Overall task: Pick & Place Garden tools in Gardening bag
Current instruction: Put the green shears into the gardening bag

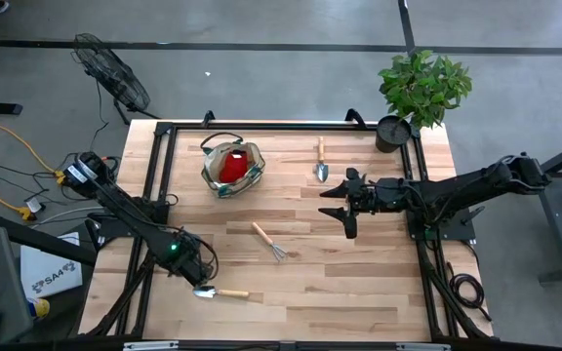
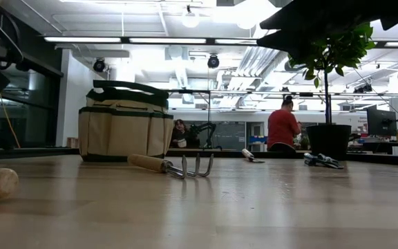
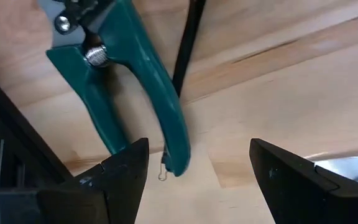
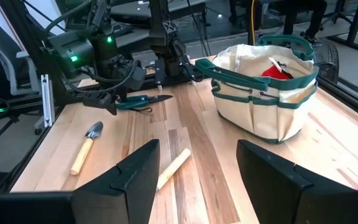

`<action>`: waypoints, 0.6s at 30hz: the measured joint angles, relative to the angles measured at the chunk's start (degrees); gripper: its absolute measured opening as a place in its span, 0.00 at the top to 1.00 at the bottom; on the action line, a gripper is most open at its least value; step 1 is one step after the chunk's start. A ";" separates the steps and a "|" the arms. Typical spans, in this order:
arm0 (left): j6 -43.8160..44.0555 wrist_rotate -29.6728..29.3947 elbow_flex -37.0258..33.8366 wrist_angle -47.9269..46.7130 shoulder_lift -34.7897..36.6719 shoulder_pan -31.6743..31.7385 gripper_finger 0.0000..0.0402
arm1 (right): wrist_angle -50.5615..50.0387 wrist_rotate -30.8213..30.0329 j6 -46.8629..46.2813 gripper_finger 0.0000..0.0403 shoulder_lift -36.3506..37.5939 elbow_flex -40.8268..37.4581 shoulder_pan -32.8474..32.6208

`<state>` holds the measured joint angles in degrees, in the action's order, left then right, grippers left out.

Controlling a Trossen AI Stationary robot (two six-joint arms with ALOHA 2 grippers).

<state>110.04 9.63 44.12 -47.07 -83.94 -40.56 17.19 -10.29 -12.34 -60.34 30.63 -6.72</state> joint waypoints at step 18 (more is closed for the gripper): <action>2.58 -0.11 0.00 1.10 0.02 0.00 0.33 | -0.37 0.01 0.11 0.49 0.00 0.00 0.00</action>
<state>112.62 9.52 44.12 -45.97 -83.92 -40.56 16.82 -10.28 -12.23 -60.34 30.63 -6.72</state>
